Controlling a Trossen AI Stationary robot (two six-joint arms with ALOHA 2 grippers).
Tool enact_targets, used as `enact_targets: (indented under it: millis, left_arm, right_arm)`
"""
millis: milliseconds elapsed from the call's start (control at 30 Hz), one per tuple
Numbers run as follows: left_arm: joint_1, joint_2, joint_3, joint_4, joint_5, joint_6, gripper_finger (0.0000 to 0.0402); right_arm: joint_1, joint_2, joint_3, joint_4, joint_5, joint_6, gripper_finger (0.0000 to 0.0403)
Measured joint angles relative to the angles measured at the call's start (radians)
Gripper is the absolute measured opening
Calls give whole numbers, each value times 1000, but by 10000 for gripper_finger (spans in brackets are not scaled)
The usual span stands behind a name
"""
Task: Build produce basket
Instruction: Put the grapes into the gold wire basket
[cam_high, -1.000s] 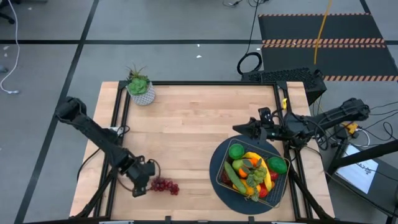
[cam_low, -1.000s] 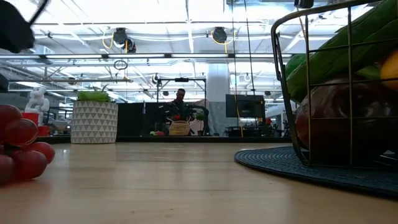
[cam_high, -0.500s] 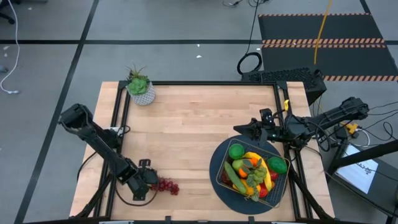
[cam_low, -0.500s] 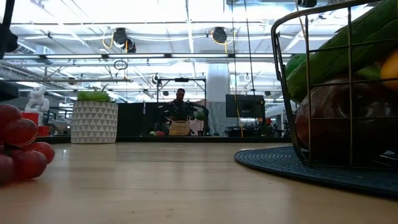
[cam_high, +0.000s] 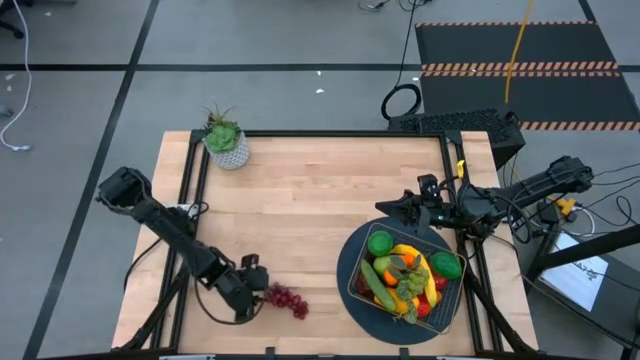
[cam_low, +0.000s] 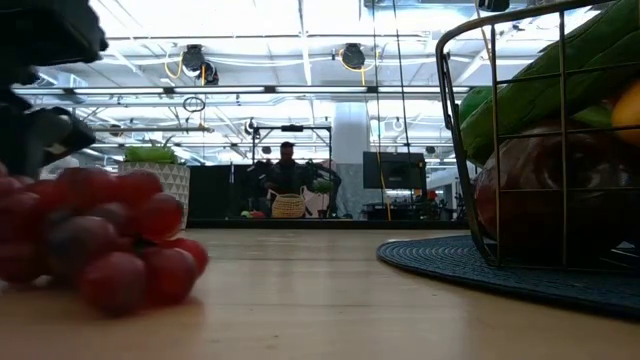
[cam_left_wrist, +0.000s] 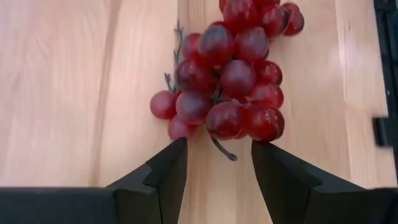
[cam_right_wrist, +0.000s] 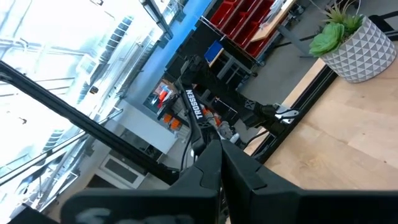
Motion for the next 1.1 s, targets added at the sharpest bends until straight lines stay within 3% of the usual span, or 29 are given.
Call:
enact_targets:
  millis: [433, 867, 1100]
  left_arm:
    - [68, 3, 0, 14, 58, 78, 179]
    - [30, 3, 0, -51, 50, -109, 179]
    - [-24, 80, -6, 9, -12, -110, 179]
  right_arm:
    - [0, 0, 0, 0, 0, 12, 0]
    - [0, 0, 0, 0, 0, 11, 0]
    - [0, 0, 0, -1, -1, 0, 0]
